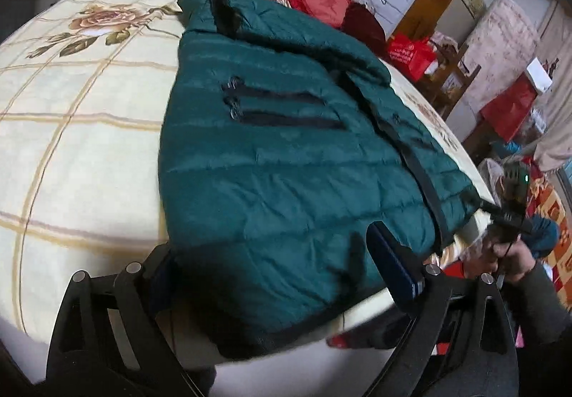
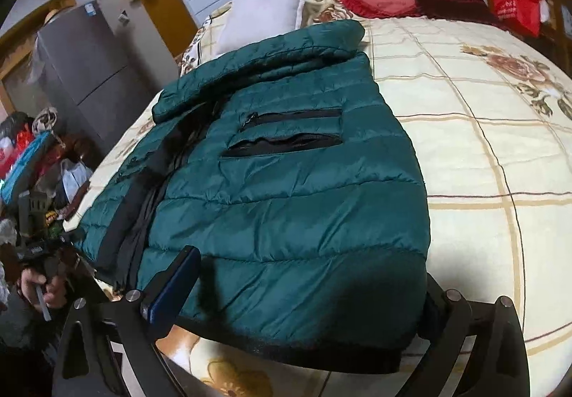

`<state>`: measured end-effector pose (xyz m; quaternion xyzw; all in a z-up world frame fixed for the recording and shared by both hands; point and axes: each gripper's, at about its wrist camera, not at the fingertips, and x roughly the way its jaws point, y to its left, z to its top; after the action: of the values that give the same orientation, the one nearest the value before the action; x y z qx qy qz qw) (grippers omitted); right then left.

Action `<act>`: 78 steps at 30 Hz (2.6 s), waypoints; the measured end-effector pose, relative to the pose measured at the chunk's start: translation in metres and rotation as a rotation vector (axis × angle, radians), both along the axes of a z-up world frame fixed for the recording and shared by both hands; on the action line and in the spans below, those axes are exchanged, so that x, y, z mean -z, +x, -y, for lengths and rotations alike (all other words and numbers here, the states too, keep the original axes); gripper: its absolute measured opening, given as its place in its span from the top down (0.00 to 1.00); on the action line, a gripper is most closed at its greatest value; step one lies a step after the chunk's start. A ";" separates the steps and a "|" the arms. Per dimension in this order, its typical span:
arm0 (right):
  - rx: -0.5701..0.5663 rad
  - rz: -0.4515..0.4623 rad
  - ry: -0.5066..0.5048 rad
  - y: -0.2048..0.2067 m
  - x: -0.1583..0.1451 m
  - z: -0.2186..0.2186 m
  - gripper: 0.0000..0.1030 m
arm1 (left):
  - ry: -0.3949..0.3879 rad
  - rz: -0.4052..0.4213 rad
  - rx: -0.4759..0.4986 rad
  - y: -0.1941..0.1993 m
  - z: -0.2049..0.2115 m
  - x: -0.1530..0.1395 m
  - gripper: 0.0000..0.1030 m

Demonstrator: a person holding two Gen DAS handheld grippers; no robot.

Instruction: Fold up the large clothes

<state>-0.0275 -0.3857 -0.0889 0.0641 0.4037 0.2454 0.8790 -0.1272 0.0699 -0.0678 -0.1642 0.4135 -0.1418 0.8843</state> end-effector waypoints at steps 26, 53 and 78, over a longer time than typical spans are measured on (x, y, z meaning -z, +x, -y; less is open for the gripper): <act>0.007 -0.037 0.093 0.006 0.003 0.012 0.51 | 0.025 -0.010 -0.159 0.012 -0.004 0.005 0.40; 0.029 -0.028 0.154 -0.042 -0.010 0.014 0.65 | 0.144 -0.093 -0.204 0.007 -0.023 -0.004 0.57; 0.003 -0.047 0.159 -0.030 0.002 0.007 0.55 | 0.035 -0.083 -0.202 -0.007 -0.027 0.002 0.71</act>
<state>-0.0578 -0.3929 -0.0912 0.1398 0.4033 0.2739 0.8619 -0.1344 0.0966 -0.0700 -0.1952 0.4336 -0.0376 0.8789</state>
